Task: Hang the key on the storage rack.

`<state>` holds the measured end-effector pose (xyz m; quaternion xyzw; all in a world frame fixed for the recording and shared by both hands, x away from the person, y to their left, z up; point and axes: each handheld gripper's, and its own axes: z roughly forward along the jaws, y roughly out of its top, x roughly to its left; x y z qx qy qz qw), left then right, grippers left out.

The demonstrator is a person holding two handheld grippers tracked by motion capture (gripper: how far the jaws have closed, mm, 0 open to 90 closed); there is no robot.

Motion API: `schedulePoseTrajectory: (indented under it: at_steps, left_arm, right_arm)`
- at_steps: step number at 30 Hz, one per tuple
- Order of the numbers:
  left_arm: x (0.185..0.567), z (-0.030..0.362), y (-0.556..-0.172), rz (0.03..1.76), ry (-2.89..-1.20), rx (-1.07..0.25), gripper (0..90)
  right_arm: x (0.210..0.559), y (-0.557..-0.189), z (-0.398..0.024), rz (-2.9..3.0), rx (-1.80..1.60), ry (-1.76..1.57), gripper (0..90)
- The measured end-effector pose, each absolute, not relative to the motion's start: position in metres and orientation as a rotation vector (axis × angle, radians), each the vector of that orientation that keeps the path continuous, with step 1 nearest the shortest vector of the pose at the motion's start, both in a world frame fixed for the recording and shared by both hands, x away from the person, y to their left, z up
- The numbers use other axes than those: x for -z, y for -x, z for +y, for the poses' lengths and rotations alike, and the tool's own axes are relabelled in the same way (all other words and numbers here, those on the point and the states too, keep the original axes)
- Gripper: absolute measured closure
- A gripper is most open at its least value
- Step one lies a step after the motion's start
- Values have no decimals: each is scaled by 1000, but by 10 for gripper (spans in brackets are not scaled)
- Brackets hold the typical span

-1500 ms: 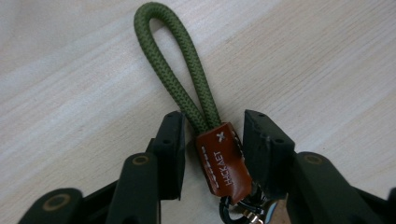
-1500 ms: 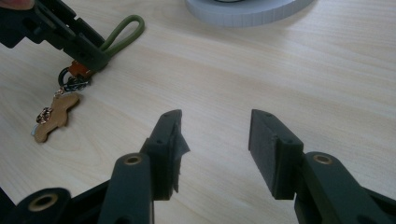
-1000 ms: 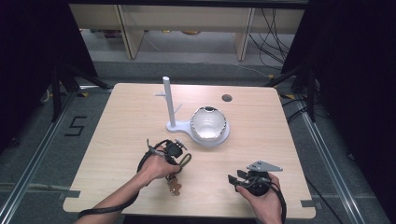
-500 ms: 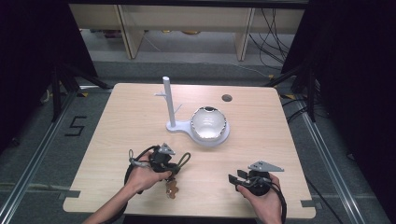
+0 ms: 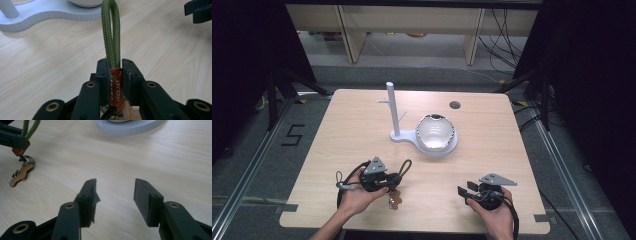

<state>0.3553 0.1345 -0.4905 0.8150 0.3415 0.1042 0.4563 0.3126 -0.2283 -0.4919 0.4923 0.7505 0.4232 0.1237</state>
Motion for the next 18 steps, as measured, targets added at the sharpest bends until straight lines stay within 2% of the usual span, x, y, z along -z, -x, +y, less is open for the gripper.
schedulePoseTrajectory:
  at_steps: [5, 18]
  left_arm:
    - [492, 139, -351, 845, -1972, -249, 758]
    - [487, 149, -341, 815, -1841, -324, 758]
  right_arm:
    - [492, -312, -228, 2193, -1249, -1435, 535]
    - [489, -310, -220, 2164, -1250, -1429, 522]
